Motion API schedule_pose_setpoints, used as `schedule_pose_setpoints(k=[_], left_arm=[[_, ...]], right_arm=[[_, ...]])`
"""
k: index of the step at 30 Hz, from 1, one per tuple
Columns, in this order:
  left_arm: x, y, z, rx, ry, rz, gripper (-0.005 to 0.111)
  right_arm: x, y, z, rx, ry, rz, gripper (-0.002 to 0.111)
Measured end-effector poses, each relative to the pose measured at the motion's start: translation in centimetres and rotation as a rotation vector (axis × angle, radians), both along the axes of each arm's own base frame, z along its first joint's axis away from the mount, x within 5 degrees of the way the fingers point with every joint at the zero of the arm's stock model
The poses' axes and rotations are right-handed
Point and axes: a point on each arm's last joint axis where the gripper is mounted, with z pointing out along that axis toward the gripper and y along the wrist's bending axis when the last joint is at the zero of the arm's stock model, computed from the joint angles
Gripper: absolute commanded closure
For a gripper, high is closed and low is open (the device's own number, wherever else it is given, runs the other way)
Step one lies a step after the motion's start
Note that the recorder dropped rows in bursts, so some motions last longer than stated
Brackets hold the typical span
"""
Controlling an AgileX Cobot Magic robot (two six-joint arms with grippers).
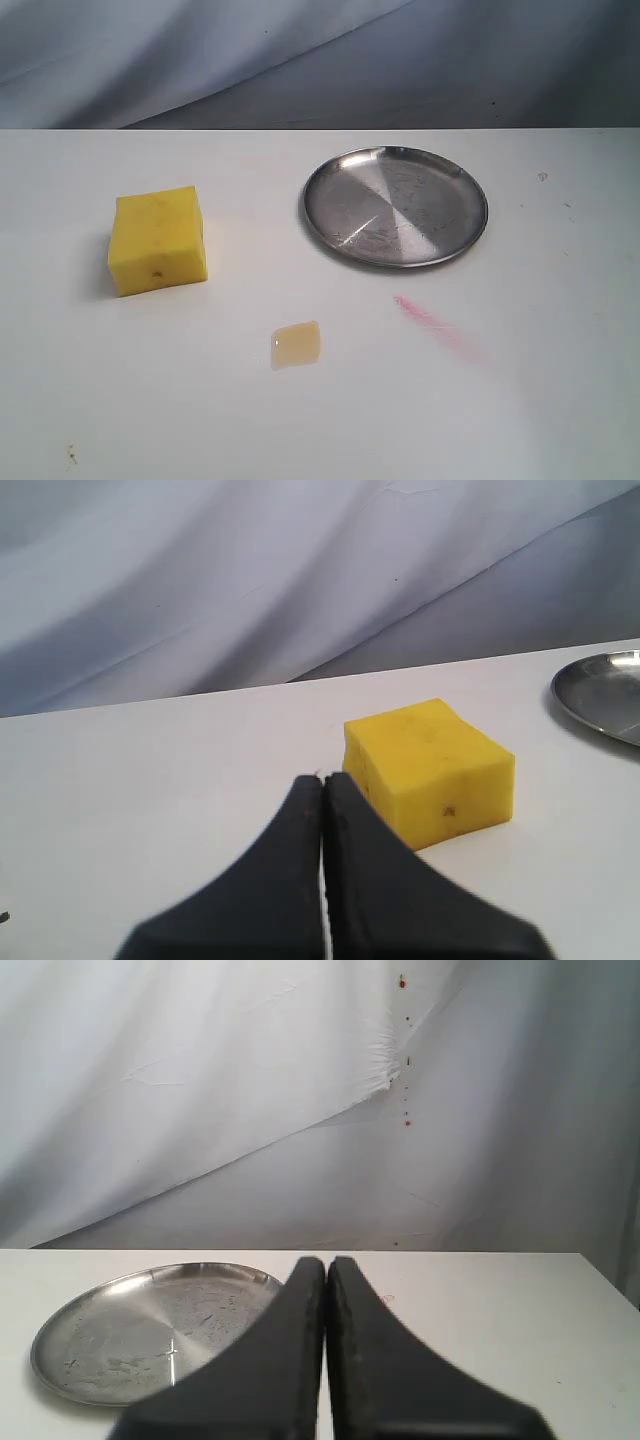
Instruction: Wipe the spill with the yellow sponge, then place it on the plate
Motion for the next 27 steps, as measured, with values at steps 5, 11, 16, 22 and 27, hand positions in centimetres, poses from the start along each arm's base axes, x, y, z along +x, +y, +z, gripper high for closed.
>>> schedule_pose_setpoints(k=[5,11,16,22,27], left_arm=[[0.0,0.0,0.0,0.000,0.000,0.000,0.107],[0.0,0.0,0.0,0.000,0.000,0.000,0.107],[0.0,0.0,0.0,0.000,0.000,0.000,0.107],[0.0,0.0,0.0,0.000,0.000,0.000,0.107],[0.0,0.0,0.0,0.000,0.000,0.000,0.107]], right_arm=[[0.0,0.0,0.0,0.000,0.000,0.000,0.108],[0.0,0.0,0.2,0.035,-0.022,0.002,0.108],[0.0,-0.1,0.7,0.376,-0.016,0.023,0.108],[-0.3,0.1,3.0,0.456,0.002,0.054,0.108],[1.4,1.3,7.2,0.328,0.152,0.136,0.108]])
